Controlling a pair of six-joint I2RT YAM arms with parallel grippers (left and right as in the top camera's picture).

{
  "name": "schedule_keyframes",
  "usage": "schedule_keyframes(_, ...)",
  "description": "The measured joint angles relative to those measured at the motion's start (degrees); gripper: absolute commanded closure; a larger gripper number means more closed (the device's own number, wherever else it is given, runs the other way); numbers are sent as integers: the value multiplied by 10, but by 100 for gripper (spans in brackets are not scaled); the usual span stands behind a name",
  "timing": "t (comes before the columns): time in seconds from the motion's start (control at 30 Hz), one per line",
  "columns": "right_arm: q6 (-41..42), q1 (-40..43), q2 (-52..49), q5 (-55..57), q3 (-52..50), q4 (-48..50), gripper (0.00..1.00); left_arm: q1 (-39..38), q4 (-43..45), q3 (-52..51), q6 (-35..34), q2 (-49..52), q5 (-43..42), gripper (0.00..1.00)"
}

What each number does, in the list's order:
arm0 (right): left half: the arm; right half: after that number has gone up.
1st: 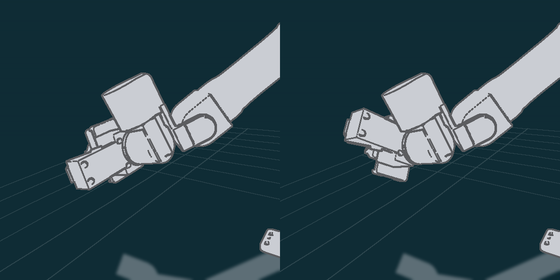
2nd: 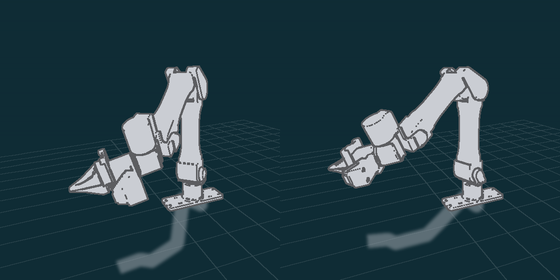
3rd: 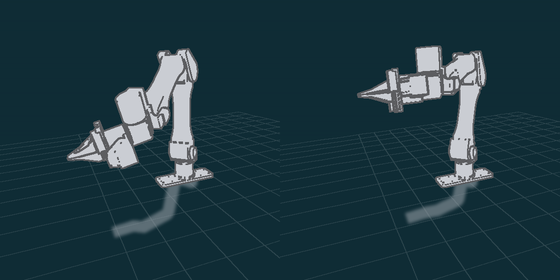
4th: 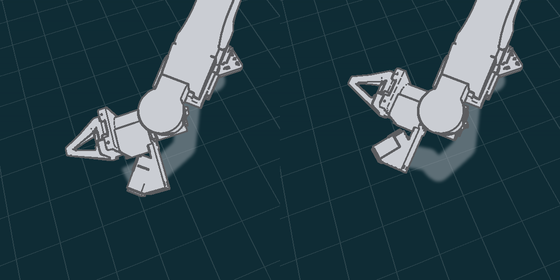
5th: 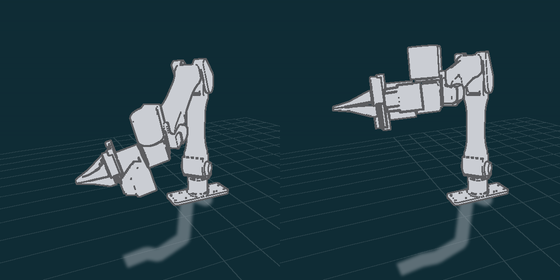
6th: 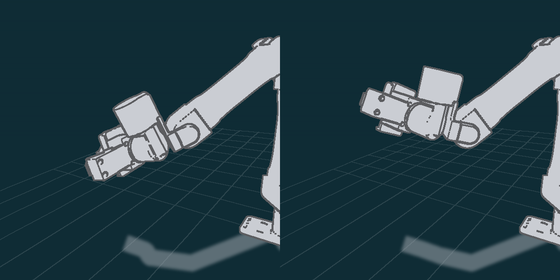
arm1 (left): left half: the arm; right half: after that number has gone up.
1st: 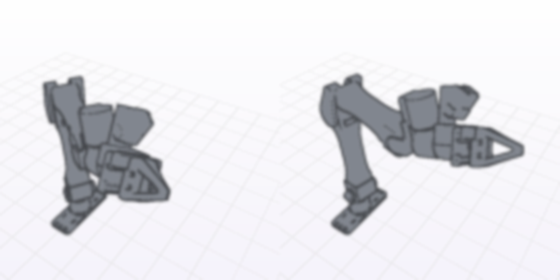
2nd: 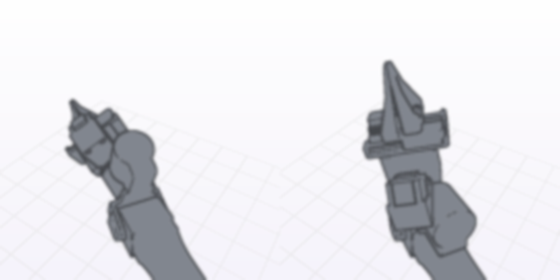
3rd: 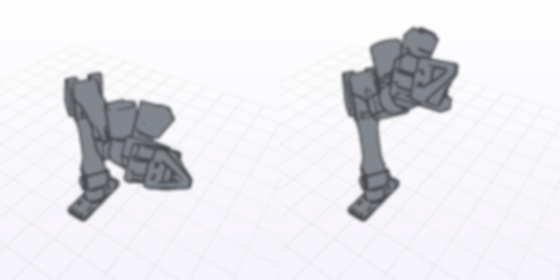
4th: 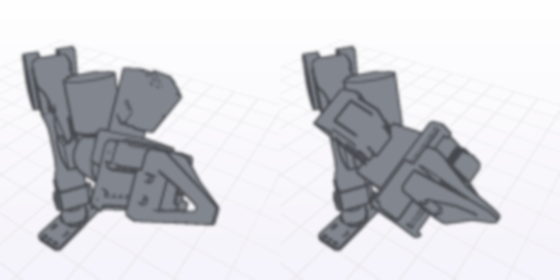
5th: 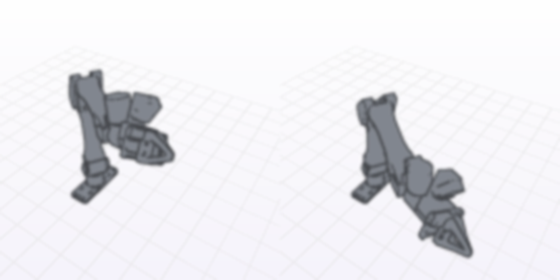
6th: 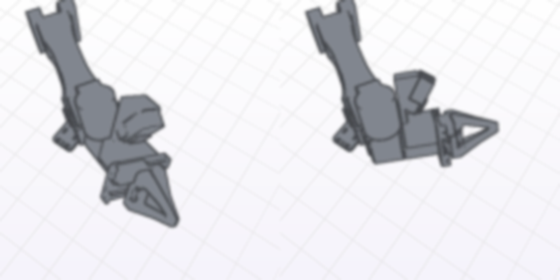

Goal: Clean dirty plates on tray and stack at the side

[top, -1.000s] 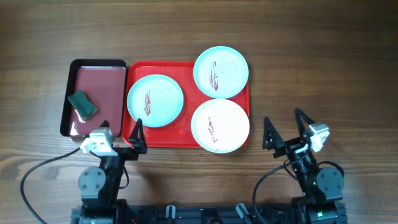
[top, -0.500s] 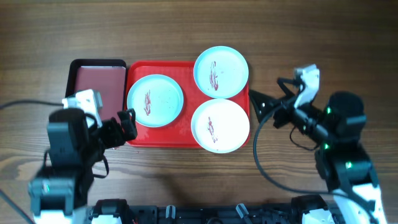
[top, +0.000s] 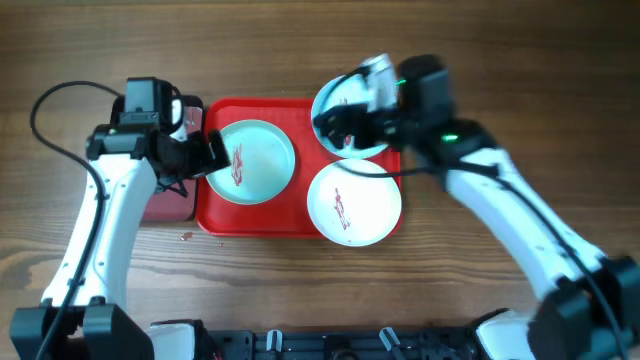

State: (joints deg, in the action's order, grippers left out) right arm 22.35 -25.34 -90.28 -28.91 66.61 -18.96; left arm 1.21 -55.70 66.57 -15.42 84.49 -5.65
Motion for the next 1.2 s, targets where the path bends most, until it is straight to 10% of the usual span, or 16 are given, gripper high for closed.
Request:
schedule_keyframes(0.17, 34, -98, -77, 132, 30, -71, 30, 98, 3, 14, -58, 0, 57, 0)
schedule_keyframes(0.33, 29, -118, -244, 197, 286, -233, 58, 113, 5, 16, -66, 0, 65, 0)
schedule_keyframes(0.77, 73, -139, -389, 209, 302, -202, 94, 113, -2, 16, -66, 0, 65, 0)
schedule_keyframes(1.2, 98, -139, -394, 212, 304, -191, 96, 113, 70, 16, -66, 118, 164, 6)
